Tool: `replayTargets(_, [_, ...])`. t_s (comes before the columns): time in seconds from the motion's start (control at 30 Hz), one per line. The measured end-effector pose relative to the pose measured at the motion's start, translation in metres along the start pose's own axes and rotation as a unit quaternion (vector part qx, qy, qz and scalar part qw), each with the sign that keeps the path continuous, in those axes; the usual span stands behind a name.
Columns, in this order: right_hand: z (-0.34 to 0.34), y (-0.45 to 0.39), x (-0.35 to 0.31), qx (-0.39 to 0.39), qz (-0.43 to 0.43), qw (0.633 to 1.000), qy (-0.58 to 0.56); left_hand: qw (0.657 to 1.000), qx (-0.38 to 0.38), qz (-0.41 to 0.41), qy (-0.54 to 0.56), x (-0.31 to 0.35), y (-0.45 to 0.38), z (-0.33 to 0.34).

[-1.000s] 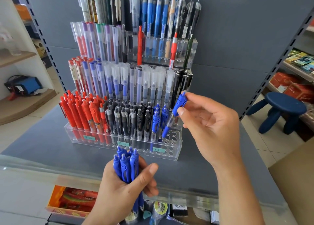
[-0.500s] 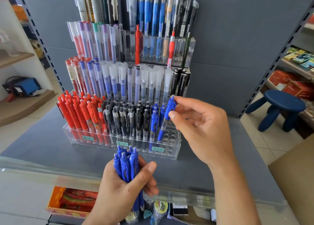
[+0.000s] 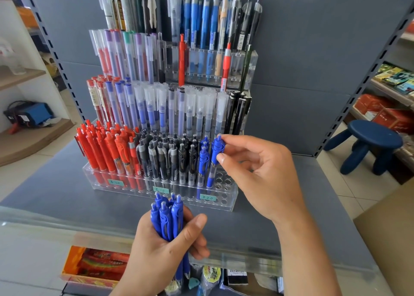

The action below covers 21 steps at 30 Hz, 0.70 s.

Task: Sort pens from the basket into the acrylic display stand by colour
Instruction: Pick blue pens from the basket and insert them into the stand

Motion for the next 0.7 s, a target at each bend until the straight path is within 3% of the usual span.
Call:
replayTargets(0.4, [0.0074,0.0034,0.0076,-0.071,0.046,0.992,0.093,1.000,0.006,-0.001,0.006,-0.0033,-0.0014,-0.0010])
replayTargets(0.7, [0.0000,0.0043,0.0058,-0.067,0.066,0.986,0.140,1.000,0.002,-0.003,-0.002,-0.0013,0.0003,0.0003])
Point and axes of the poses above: each hand's wrist, its own y-axis away from the middle knuckle, its own z-axis out of the palm, x = y × z, the point moved 6 cm from there along -y, towards the middle knuckle, and after that the axes turned 13 degrees about x, right-handed, at the moved point
